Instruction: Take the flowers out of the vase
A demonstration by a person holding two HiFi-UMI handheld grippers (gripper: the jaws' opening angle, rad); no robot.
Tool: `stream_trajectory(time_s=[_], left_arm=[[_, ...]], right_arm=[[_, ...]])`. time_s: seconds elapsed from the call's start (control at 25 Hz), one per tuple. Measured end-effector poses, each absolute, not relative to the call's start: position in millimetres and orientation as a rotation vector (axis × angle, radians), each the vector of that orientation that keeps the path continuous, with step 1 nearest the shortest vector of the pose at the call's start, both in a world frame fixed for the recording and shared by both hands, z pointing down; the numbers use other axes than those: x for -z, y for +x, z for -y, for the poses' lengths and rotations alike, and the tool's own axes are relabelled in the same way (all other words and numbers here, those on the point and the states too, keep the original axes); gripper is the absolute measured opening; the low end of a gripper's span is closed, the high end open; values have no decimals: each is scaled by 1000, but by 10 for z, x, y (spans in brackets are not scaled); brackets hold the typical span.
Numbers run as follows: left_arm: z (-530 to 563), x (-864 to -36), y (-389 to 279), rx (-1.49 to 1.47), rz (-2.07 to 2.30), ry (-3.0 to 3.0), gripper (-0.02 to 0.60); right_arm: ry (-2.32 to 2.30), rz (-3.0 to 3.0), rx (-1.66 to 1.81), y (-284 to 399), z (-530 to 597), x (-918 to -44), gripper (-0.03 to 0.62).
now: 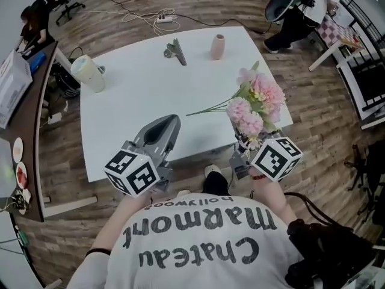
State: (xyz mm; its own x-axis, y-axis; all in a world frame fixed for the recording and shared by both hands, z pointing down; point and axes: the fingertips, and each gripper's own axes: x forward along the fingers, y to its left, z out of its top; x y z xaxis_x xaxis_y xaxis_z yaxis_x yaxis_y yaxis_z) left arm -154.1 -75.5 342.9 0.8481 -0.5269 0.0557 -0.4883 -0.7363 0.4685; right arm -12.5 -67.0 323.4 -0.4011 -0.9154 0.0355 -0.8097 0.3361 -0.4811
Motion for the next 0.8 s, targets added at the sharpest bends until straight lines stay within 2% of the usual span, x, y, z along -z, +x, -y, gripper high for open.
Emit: stream_trajectory(time_s=[0.8], left_arm=[[638, -3285, -1487, 115, 597, 2614, 6]], right_arm=[[-1750, -2263, 562, -7, 378, -3144, 38]])
